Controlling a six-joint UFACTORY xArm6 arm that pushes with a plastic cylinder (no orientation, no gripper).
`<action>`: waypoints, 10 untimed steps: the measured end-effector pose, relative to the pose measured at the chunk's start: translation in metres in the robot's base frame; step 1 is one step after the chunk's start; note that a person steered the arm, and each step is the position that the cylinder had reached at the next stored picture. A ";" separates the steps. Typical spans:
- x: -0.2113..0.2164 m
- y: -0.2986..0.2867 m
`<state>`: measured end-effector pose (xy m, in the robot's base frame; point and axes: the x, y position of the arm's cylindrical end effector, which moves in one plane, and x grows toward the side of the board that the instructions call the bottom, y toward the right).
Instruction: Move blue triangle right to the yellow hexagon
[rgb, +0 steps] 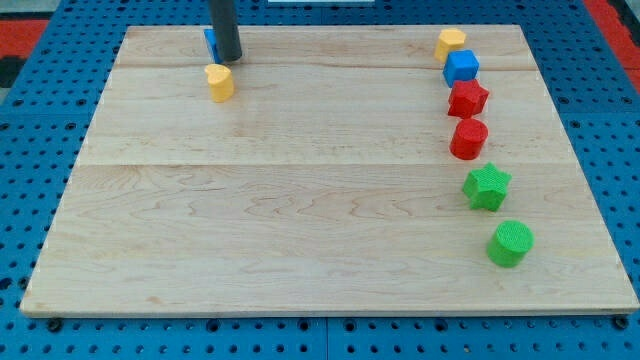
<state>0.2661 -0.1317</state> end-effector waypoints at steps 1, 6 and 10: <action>0.014 -0.039; -0.067 0.056; -0.074 0.243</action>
<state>0.1917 0.1112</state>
